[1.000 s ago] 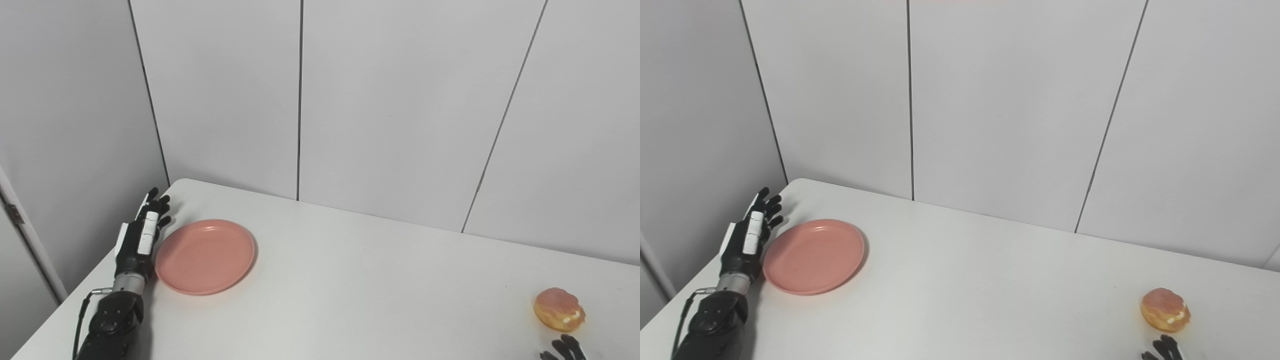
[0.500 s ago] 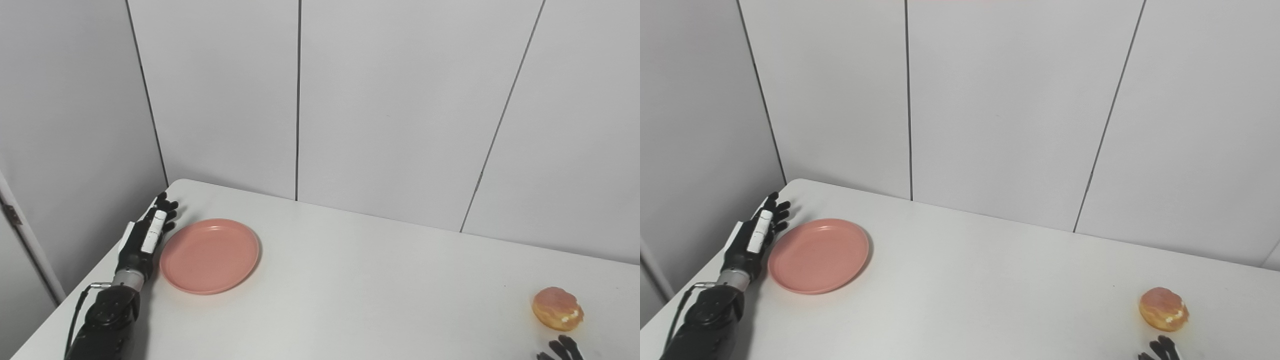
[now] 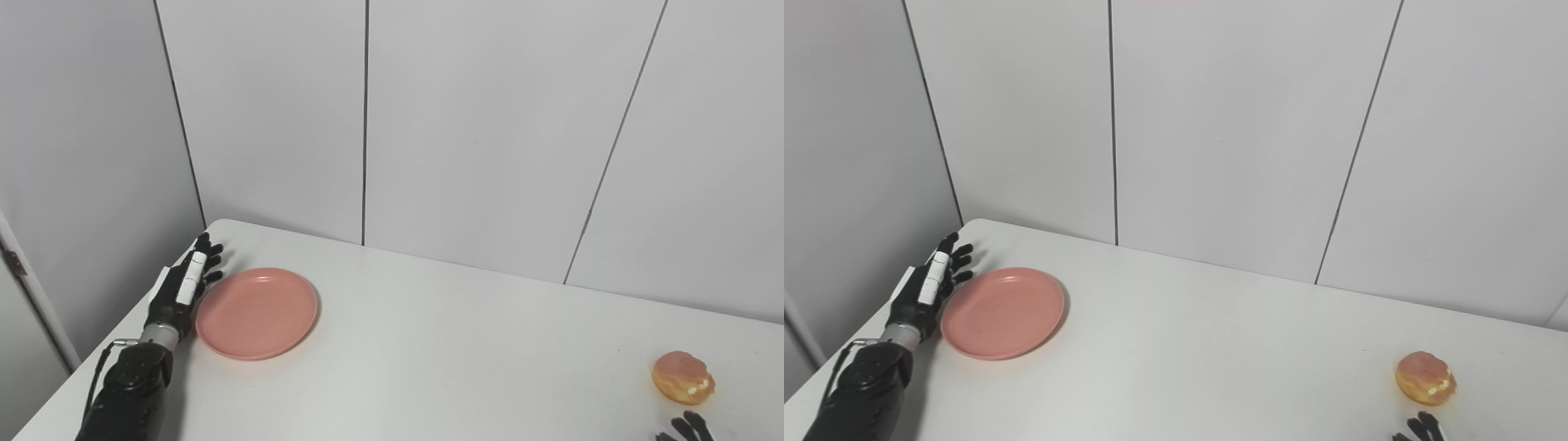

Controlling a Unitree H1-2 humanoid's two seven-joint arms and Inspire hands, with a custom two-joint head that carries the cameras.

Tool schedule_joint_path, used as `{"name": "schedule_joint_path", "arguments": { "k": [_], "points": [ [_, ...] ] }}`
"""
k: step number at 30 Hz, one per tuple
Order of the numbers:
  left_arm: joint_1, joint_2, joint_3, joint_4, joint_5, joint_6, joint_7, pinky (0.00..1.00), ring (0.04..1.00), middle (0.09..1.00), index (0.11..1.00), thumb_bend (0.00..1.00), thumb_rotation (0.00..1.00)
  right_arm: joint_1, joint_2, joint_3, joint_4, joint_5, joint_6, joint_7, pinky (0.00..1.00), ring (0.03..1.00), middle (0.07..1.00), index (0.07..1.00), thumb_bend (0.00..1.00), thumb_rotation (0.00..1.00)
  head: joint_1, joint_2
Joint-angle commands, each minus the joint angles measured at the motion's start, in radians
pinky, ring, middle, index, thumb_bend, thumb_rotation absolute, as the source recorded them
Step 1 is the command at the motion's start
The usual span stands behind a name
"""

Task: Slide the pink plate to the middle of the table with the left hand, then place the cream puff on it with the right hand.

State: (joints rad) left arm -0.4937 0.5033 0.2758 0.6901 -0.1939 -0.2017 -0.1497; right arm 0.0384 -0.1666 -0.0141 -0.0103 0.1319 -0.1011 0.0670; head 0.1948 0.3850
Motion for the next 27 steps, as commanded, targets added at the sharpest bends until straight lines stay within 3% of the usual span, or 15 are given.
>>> {"name": "schedule_joint_path", "arguments": {
  "k": [1, 13, 19, 27],
  "points": [
    [-0.022, 0.004, -0.009, -0.027, -0.017, -0.007, -0.027, 0.9, 0.954, 0.938, 0.989, 1.0, 0.96, 0.059, 0.005, 0.031, 0.024, -0.015, 0.097, 0.028, 0.83, 0.856, 0.924, 0.935, 0.76, 1.0, 0.0, 0.001],
    [-0.043, -0.037, -0.036, 0.098, -0.036, -0.054, -0.091, 0.92, 0.972, 0.945, 0.989, 1.0, 0.93, 0.063, 0.005, 0.037, 0.016, -0.014, 0.1, 0.025, 0.83, 0.854, 0.925, 0.935, 0.75, 1.0, -0.006, 0.007],
    [-0.028, -0.053, -0.053, 0.092, -0.052, -0.062, -0.123, 0.9, 0.959, 0.945, 1.0, 1.0, 0.92, 0.062, 0.004, 0.042, 0.02, -0.028, 0.093, 0.022, 0.83, 0.85, 0.921, 0.928, 0.76, 1.0, -0.009, 0.011],
    [0.001, -0.091, -0.07, 0.025, -0.044, -0.03, -0.087, 0.82, 0.911, 0.921, 0.983, 1.0, 0.92, 0.063, 0.004, 0.048, 0.013, -0.036, 0.098, 0.014, 0.81, 0.847, 0.919, 0.928, 0.78, 1.0, -0.012, 0.015]
  ]
}}
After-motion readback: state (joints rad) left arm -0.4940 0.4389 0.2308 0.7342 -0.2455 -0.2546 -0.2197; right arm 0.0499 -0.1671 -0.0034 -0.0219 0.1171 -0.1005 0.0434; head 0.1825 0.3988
